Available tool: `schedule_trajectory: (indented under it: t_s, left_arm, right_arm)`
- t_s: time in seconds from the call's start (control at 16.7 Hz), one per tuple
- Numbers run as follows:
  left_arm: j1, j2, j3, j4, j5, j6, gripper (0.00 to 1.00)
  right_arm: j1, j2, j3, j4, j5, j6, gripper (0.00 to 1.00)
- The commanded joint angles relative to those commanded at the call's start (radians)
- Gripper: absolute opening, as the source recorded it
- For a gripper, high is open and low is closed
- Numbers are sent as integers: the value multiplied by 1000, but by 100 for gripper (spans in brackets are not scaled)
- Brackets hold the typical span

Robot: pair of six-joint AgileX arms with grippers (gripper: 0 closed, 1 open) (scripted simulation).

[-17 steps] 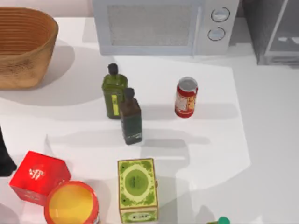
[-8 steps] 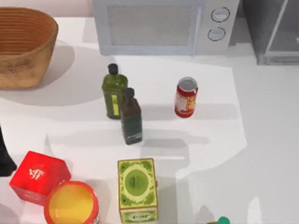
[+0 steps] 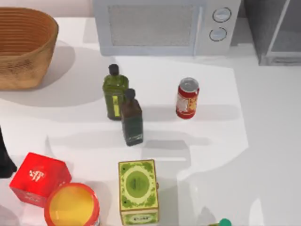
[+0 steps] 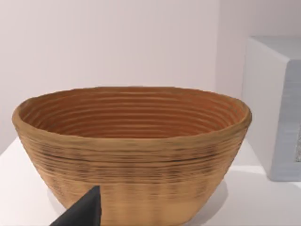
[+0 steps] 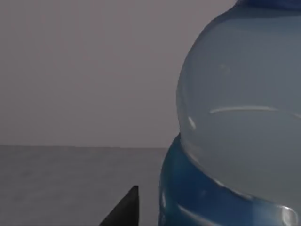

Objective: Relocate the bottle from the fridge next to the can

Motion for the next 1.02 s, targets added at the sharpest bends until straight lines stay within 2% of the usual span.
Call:
schedule_trajectory:
  t_s: [0.48, 1.02]
  left_arm:
    - [0, 0, 0, 0, 0, 0, 100]
    - [0, 0, 0, 0, 0, 0, 100]
  right_arm:
    - [0, 0, 0, 0, 0, 0, 2]
    - [-3, -2, -1, 0, 0, 1, 0]
